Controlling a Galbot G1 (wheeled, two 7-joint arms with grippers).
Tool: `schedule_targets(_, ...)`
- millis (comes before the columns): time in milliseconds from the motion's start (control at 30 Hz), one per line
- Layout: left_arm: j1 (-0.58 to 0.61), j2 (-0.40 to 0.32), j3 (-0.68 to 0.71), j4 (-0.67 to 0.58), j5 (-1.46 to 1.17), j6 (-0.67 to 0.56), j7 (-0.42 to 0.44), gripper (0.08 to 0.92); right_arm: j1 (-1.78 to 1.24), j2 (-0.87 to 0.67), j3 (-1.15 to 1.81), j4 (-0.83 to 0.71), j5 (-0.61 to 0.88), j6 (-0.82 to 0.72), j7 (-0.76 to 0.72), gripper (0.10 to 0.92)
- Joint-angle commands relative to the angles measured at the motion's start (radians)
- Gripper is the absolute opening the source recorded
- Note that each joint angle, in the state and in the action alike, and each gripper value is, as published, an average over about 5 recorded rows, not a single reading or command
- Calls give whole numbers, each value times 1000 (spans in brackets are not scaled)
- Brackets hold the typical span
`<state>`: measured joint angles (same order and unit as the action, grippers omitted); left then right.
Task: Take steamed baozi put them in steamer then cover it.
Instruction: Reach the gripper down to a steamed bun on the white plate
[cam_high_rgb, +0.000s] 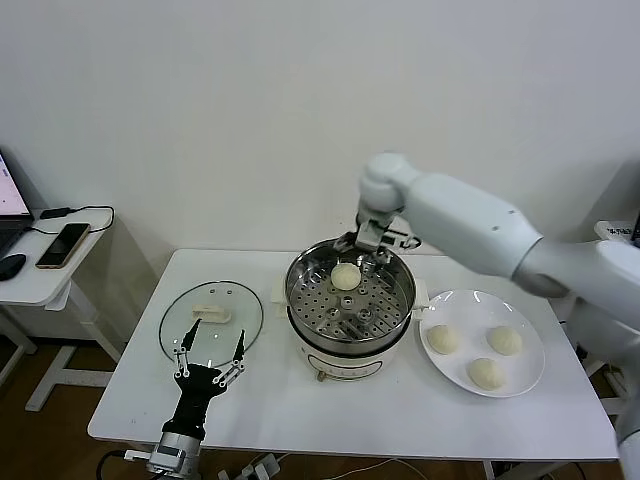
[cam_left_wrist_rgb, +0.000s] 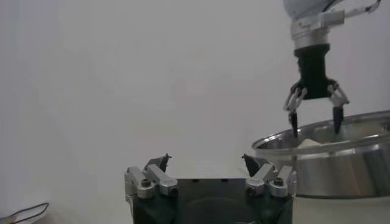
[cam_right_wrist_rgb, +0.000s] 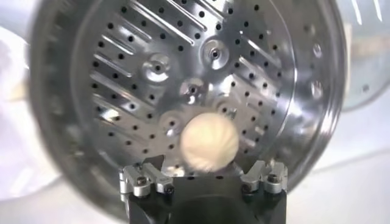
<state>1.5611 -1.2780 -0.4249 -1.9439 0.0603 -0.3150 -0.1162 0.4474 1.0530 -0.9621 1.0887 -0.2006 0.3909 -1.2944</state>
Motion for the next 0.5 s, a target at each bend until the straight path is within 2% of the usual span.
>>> schedule_targets(33, -1, 0, 1, -1, 2, 2, 1, 823, 162, -268, -155, 16, 409, -354, -16, 823)
schedule_targets(233, -2, -1, 8, -2, 4, 3, 2, 823, 114, -393, -268, 14, 534, -454, 26, 823)
schedule_targets(500, -4, 0, 8, -4, 4, 4, 3, 823, -25, -424, -323, 26, 538, -478, 88, 823)
